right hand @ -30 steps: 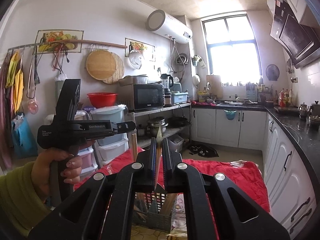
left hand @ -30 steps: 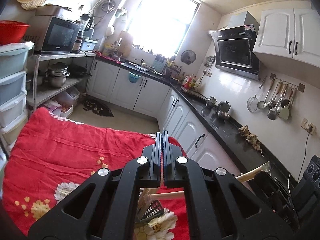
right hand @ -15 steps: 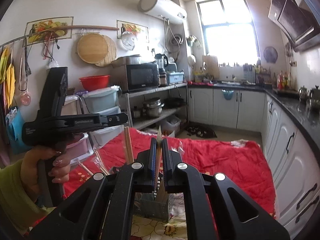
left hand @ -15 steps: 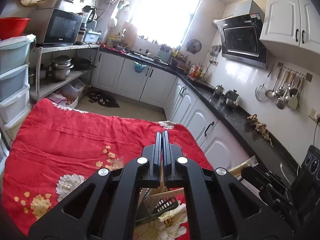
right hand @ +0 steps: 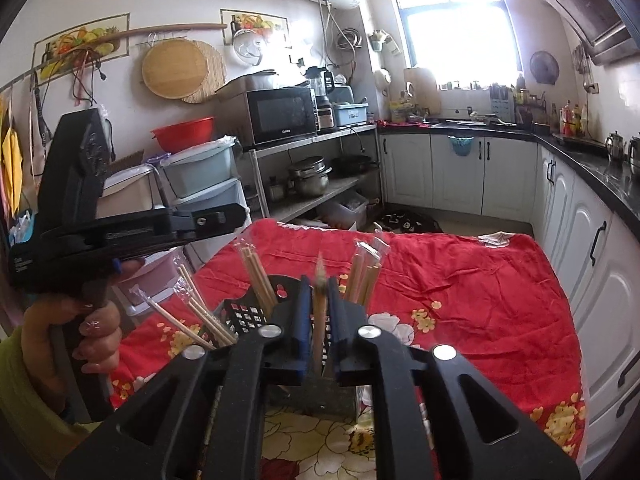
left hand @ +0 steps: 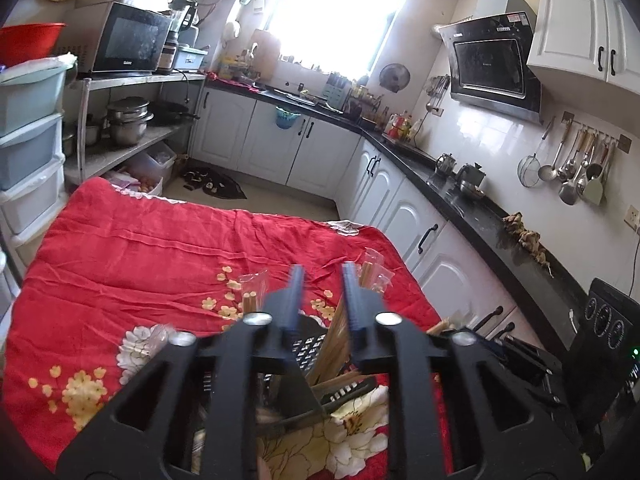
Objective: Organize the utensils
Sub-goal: 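Lower both chopsticks into the mesh basket and open both tools, then withdraw both open tools back from the mesh basket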
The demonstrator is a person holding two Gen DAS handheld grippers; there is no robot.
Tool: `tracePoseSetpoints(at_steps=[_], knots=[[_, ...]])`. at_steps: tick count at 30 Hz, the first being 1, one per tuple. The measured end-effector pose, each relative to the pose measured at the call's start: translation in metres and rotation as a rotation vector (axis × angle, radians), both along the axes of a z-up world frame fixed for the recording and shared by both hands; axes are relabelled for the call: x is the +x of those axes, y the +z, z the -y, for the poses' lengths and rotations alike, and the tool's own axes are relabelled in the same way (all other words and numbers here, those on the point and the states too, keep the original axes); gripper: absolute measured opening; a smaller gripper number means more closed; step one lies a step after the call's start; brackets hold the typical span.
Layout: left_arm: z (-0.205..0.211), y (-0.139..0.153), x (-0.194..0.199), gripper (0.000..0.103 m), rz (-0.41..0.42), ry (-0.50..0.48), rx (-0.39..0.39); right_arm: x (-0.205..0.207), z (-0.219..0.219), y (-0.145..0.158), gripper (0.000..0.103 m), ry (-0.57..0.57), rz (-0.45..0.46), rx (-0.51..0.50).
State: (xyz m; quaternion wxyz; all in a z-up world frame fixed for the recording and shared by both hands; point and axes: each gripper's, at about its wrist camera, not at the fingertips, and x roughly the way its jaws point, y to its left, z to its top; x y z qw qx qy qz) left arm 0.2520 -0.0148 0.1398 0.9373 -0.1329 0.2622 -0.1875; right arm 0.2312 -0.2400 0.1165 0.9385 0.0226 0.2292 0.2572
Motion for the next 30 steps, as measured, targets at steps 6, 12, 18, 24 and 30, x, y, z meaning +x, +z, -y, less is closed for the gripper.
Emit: tracePoseSetpoints(at_steps=[6,12,18,24,30], knots=[[-0.007,0.008,-0.019,0.036,0.043,0.006,0.003,-0.015,0.007,0.006,0.038,-0.024,0.037,0.005],[-0.015,0.02,-0.04,0.057,0.087,0.004,-0.003,-0.039,0.012,0.015,0.053,-0.047,0.097,-0.015],[-0.022,0.022,-0.063,0.075,0.102,-0.005,-0.015,-0.067,0.013,0.02,0.064,-0.049,0.149,-0.023],[-0.029,0.01,-0.084,0.092,0.071,-0.005,-0.019,-0.091,0.014,0.02,0.079,-0.063,0.185,-0.015],[-0.035,-0.014,-0.104,0.092,0.022,0.006,-0.008,-0.113,0.014,0.009,0.093,-0.065,0.203,-0.014]])
